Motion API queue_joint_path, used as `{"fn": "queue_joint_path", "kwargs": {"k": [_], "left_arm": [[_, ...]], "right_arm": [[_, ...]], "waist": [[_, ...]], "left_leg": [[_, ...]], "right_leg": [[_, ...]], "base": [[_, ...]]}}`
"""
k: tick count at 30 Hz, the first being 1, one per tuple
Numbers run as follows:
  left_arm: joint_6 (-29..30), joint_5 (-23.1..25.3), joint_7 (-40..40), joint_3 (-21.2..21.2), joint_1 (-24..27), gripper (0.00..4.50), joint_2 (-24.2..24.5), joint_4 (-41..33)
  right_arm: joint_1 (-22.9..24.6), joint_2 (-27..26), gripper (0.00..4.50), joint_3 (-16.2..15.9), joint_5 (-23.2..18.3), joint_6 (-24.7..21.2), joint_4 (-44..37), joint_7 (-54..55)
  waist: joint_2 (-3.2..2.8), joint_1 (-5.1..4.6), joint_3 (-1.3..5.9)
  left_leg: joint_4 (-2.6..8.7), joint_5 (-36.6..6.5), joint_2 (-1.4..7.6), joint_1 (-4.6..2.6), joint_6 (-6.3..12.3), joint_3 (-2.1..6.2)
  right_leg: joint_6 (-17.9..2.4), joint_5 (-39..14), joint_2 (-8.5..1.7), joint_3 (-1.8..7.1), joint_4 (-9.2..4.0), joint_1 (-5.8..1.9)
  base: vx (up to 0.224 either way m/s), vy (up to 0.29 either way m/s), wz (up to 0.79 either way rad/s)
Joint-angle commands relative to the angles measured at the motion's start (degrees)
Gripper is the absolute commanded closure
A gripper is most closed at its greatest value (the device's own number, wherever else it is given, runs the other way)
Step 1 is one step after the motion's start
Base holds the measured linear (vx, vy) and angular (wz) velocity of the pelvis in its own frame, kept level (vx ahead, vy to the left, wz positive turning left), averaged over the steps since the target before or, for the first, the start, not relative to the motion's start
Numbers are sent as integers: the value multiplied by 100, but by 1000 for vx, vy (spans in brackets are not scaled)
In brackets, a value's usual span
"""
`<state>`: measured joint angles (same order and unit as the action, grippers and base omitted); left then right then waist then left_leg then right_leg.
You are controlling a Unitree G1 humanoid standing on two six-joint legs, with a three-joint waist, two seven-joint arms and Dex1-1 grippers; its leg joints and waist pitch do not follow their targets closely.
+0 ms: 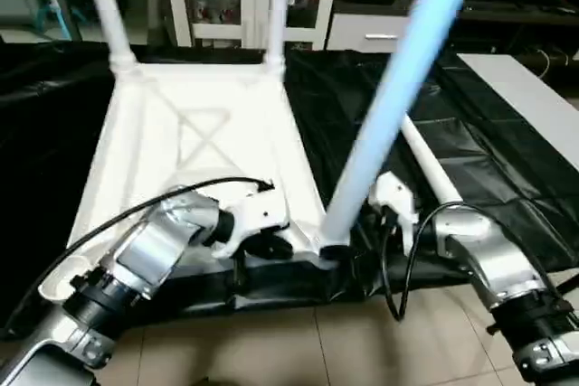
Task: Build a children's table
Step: Rotate leg to tighten
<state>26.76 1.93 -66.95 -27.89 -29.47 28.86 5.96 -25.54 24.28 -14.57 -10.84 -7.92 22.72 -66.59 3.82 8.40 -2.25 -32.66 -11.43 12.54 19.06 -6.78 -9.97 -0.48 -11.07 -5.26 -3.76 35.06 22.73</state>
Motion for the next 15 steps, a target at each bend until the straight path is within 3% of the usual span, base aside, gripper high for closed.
{"fn": "queue_joint_path", "kwargs": {"k": [1,6,7,11,12,13,14,15], "left_arm": [[198,128,-188,-576,247,450,-12,169],[243,239,-79,-538,229,450,-68,211],[204,270,17,-504,215,450,-112,281],[-81,389,694,-248,61,450,-450,800],[-418,567,1631,37,-258,450,-834,1540],[-418,567,1631,37,-258,450,-834,1540],[-531,608,2120,213,-437,450,-1022,1907],[-591,626,2405,319,-543,450,-1127,2117]], "right_arm": [[-136,-7,4,-80,155,175,85,-65],[-233,-47,4,-76,197,247,201,10],[-246,-57,4,-54,196,257,212,46],[-230,-14,4,-6,231,285,180,145],[-127,65,4,126,190,203,55,247],[-127,65,4,126,190,203,55,247],[-49,99,4,202,155,174,-22,305],[-1,117,4,246,131,159,-67,342]], "waist": [[-33,-43,267],[-32,-56,267],[-55,-49,267],[-32,-35,244],[-33,-25,233],[-36,14,250],[3,8,244],[3,8,244]], "left_leg": [[396,-1024,64,19,138,-36],[400,-1015,58,28,105,-29],[401,-1020,61,23,100,-23],[401,-1259,53,-7,99,-44],[399,-1402,47,-29,111,-54],[384,-1525,57,-113,78,-68],[389,-1536,45,-59,94,-52],[389,-1536,45,-59,94,-52]], "right_leg": [[-1135,-833,-253,231,-358,-256],[-1052,-997,-248,232,-375,-254],[-1057,-1002,-251,230,-372,-250],[-1004,-1273,-234,237,-427,-214],[-947,-1496,-228,242,-473,-193],[-935,-1588,-242,253,-500,-146],[-868,-1711,-238,248,-501,-189],[-868,-1711,-238,248,-501,-189]], "base": [[0,0,0],[0,0,0],[0,0,0],[0,0,0],[0,0,0],[0,0,0],[0,0,0],[0,0,0]]}}
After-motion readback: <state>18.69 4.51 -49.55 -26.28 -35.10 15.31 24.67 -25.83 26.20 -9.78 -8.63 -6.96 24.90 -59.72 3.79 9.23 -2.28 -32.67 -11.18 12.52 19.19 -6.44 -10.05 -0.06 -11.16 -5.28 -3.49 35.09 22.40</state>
